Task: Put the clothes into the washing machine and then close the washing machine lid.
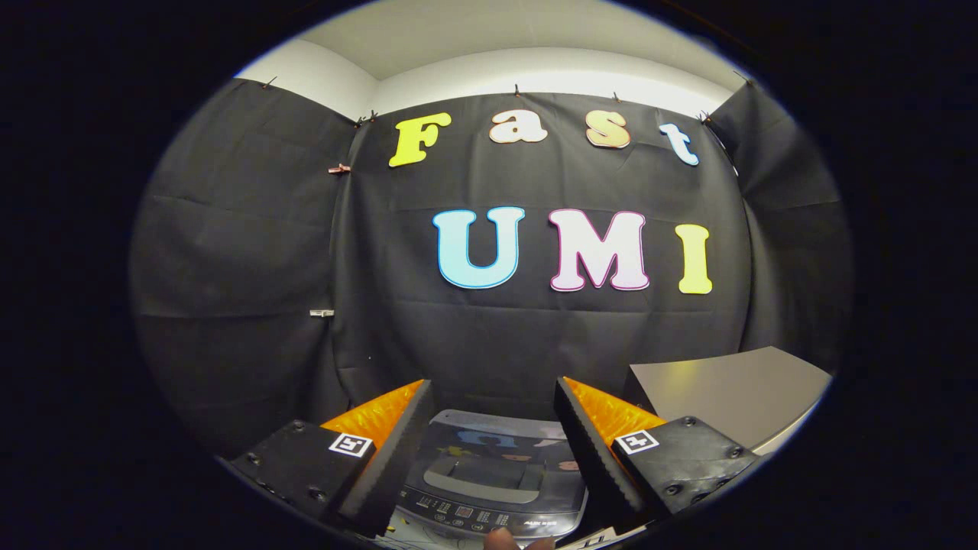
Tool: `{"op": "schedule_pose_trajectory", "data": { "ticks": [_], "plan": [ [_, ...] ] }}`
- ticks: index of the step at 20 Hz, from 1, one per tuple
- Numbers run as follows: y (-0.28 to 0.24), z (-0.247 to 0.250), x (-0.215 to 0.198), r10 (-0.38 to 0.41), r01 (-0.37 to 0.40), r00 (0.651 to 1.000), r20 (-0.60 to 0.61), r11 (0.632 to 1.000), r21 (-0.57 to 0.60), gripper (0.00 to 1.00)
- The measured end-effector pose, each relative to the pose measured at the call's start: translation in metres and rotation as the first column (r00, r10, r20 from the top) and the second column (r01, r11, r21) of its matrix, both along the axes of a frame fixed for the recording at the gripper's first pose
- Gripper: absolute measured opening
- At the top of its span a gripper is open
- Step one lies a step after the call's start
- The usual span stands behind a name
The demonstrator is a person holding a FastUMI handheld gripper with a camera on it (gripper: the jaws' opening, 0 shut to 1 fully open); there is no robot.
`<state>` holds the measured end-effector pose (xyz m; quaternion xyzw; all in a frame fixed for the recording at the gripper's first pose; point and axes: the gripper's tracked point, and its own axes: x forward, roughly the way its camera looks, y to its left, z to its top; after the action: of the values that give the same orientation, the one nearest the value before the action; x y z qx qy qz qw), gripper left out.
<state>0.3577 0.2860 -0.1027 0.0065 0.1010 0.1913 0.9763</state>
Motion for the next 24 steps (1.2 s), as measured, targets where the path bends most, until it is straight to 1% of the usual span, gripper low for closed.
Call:
{"op": "schedule_pose_trajectory", "data": {
  "ticks": [11,19,24],
  "plan": [
    [-0.004,0.024,-0.010,-0.015,0.015,0.999,0.041,1.000,0.002,0.99],
    [-0.008,0.032,-0.010,-0.036,0.036,0.998,0.060,0.999,-0.008,0.99],
    [-0.006,0.030,-0.013,-0.032,0.033,0.998,0.061,0.999,-0.014,0.99]
  ]
}}
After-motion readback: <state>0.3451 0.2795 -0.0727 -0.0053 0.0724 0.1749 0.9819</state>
